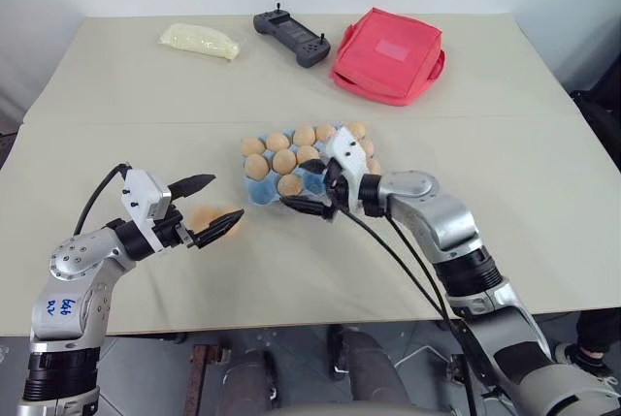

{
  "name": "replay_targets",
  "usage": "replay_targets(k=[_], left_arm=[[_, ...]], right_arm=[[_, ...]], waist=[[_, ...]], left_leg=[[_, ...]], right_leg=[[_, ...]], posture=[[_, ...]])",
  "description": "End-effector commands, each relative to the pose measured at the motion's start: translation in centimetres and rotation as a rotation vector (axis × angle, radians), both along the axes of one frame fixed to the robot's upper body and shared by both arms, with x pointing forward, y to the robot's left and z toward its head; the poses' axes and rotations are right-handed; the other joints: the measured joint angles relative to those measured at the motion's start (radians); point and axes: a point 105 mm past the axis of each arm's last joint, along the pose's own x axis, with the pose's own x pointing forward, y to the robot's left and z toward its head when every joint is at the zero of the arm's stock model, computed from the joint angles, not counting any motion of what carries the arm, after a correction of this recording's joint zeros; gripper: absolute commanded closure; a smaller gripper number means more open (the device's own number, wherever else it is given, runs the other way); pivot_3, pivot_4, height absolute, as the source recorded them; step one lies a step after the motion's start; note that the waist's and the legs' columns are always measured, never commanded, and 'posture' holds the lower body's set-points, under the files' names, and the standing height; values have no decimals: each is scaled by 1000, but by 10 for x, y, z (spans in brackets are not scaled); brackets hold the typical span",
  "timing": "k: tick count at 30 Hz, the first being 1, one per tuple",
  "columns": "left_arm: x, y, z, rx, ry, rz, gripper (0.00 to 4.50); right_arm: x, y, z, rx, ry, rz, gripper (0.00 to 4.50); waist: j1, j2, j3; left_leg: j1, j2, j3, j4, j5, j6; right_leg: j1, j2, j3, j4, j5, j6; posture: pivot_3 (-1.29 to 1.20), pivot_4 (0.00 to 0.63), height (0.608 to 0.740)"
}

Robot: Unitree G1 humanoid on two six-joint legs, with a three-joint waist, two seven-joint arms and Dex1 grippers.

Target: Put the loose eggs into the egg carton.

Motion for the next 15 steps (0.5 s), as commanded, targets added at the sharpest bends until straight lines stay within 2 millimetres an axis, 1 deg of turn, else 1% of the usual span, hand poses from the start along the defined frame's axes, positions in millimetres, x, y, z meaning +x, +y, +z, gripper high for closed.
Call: replay_targets(k=[1,6,14,15], left_arm=[[-4,-1,12,9,-50,-7,0],[-6,-1,12,7,-50,1,0],[-9,-1,11,3,-50,12,0],[-10,-1,11,2,-50,13,0]], right_arm=[[2,8,8,-20,-40,20,17],[7,12,10,-34,-59,19,17],[5,16,8,-85,-66,59,17],[5,16,7,-94,-70,63,185]], waist=[[0,0,0],[0,0,0],[-1,0,0],[0,0,0]], left_leg=[[0,0,0,0,0,0],[0,0,0,0,0,0],[0,0,0,0,0,0],[0,0,0,0,0,0]], right_leg=[[0,0,0,0,0,0],[0,0,0,0,0,0],[0,-3,0,0,0,0],[0,-3,-1,0,0,0]], posture=[[0,150,740],[0,150,740],[0,150,740],[0,150,740]])
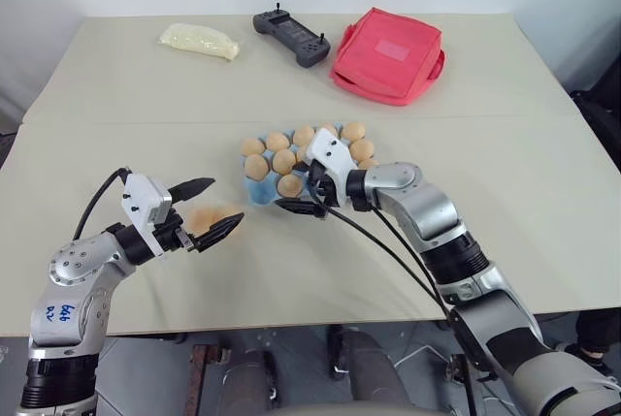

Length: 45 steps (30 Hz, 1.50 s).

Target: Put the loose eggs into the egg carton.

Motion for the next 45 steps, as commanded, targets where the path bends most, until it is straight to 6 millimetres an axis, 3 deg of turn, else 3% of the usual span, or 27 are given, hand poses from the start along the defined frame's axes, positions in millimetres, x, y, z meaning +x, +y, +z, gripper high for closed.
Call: replay_targets(k=[1,9,11,14,25,32,38,45], left_arm=[[-5,-2,14,0,-59,-8,0],[-5,-3,14,-5,-61,-7,0],[-5,-4,14,-6,-61,-8,0],[-4,-4,14,-7,-61,-9,0],[-2,-6,14,-11,-57,-14,0],[0,-7,13,-12,-52,-20,0],[3,-8,14,-12,-52,-28,0],[4,-8,15,-11,-57,-29,0]], right_arm=[[-2,5,6,-16,-39,35,386],[-2,7,7,-29,-53,42,2941],[-2,7,9,-26,-61,43,3305],[-2,7,16,-10,-78,44,3508],[-8,1,62,163,-94,48,3524],[-6,-27,49,73,-70,-3,3524],[-4,-36,42,38,-56,-28,3524],[-8,-34,37,29,-42,-15,1215]], waist=[[0,0,0],[-1,0,0],[-1,0,0],[-1,0,0],[1,0,0],[1,0,0],[0,0,0],[0,0,0]], left_leg=[[0,0,0,0,0,0],[0,0,0,-1,0,0],[0,0,0,-1,0,0],[0,0,0,-1,0,0],[-1,0,0,-1,0,-1],[-1,0,0,-1,-1,0],[-1,0,0,-2,-1,-1],[-1,0,1,-2,-1,-1]], right_leg=[[0,0,0,0,0,0],[0,-1,0,0,0,0],[0,-1,0,0,0,0],[0,-1,0,-1,0,0],[-1,-1,0,-1,0,0],[-1,-1,-1,-3,0,0],[-1,-1,0,-3,0,0],[-1,-1,-1,-3,0,0]], posture=[[0,150,740],[0,150,740],[0,150,740],[0,150,740],[0,150,740],[0,150,740],[0,150,740],[0,150,740]])
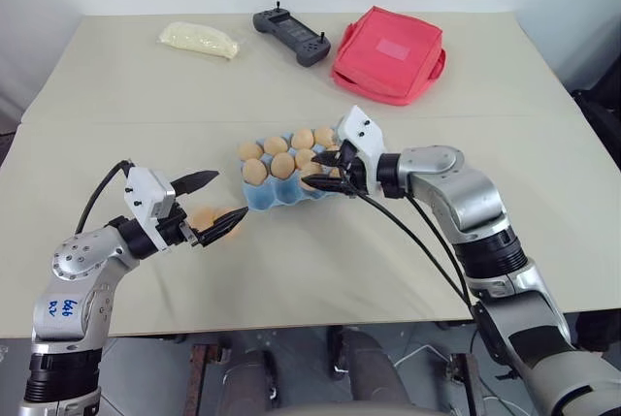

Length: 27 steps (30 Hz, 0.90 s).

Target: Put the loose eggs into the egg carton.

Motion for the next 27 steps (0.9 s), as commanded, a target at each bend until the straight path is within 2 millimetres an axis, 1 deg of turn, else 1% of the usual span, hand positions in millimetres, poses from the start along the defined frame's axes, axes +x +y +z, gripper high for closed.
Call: replay_targets(k=[1,3,4,7,9,12,13,15,19,21,24,27], left_arm=[[-1,-2,7,-8,-28,-8,0],[-1,0,7,-10,-32,4,0],[-2,1,8,-12,-34,14,0],[-2,8,9,-13,-49,64,0],[1,16,15,-17,-98,136,0],[5,42,25,-38,-169,315,0],[2,48,24,-40,-173,351,0],[-5,53,20,-46,-162,383,0],[-23,56,15,-108,-156,428,0],[-35,57,7,-138,-136,453,0],[-49,61,-5,-164,-93,509,0],[-63,59,-17,-149,-44,530,0]], right_arm=[[-6,2,11,17,-34,28,913],[-6,-1,13,20,-44,21,209],[-6,-3,15,22,-50,20,19],[-8,-11,21,34,-70,23,19],[-13,-17,28,60,-112,45,19],[-21,-33,34,116,-146,77,19],[-26,-39,34,134,-149,105,19],[-35,-47,31,155,-157,164,19],[-51,-58,27,198,-135,278,19],[-59,-62,21,210,-102,344,19],[-64,-66,10,197,-68,406,19],[-60,-68,0,170,-41,421,19]], waist=[[0,0,0],[0,0,0],[0,0,0],[1,0,0],[2,0,0],[4,0,0],[3,0,0],[3,0,0],[2,0,0],[3,0,0],[3,0,0],[3,0,0]], left_leg=[[0,0,0,0,0,0],[0,0,0,0,0,0],[0,0,0,0,0,0],[0,0,0,0,0,0],[-1,0,0,0,0,0],[-1,0,0,0,0,1],[-1,0,0,0,0,1],[-1,0,0,-1,-1,1],[-1,0,1,-1,-2,1],[0,0,1,-1,-2,2],[1,0,1,-1,-2,2],[1,0,1,-1,-2,2]], right_leg=[[0,0,0,0,0,0],[0,0,0,0,0,0],[0,0,0,0,0,0],[0,0,0,0,0,0],[0,0,0,-1,0,0],[0,0,-1,-2,0,0],[0,0,-1,-2,0,0],[0,0,-1,-2,0,0],[0,3,-1,-4,0,1],[1,3,-1,-4,0,1],[2,2,-1,-5,0,1],[2,1,-1,-5,0,0]], posture=[[0,150,740],[0,150,740],[0,150,740],[0,150,740],[0,150,740],[0,150,740],[0,150,740],[0,150,740],[0,150,740],[0,150,740],[0,150,740],[0,150,740]])
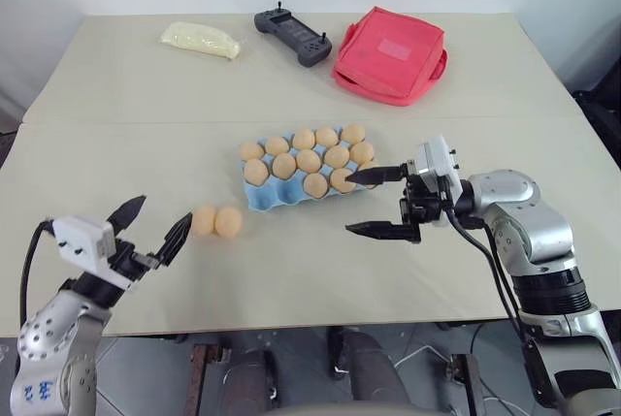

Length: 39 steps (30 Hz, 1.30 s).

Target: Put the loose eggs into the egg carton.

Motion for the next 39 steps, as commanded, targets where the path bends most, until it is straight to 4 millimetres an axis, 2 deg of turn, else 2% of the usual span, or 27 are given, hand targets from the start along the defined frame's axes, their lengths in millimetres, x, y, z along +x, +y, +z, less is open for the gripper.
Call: replay_targets(k=[1,8,14,19,23,30,39], left_arm=[[-17,-7,5,24,-13,3,0],[-36,-12,-16,25,75,64,0],[-32,-18,-17,40,70,57,0],[-20,-26,-13,58,53,36,0],[-2,-35,-2,71,17,17,0],[26,-21,2,77,72,111,0],[44,-17,-5,58,144,138,0]], right_arm=[[1,-3,-2,-20,-20,39,19],[7,4,-8,-31,-12,72,19],[7,5,-8,-27,-13,93,19],[4,0,-10,-31,-12,92,19],[2,1,-9,-24,-18,81,19],[2,2,-10,-26,-21,44,19],[3,3,-10,-23,-27,8,19]], waist=[[-1,0,0],[-2,0,0],[-1,0,0],[0,0,0],[1,0,0],[0,0,0],[5,0,0]], left_leg=[[0,0,0,0,-1,-2],[0,0,0,0,-1,-2],[-1,0,-1,0,-1,-2],[-1,0,-1,0,-1,-1],[-1,0,-1,0,0,1],[0,0,-1,0,0,1],[0,-1,-1,1,0,1]], right_leg=[[0,0,0,-1,0,0],[1,-1,1,-3,0,0],[1,-1,0,-4,0,-1],[1,-1,0,-5,0,0],[1,-1,-1,-4,0,0],[1,-1,0,0,0,0],[1,0,0,1,0,0]], posture=[[0,150,740],[0,150,740],[0,150,740],[0,150,740],[0,150,740],[0,150,740],[0,150,740]])
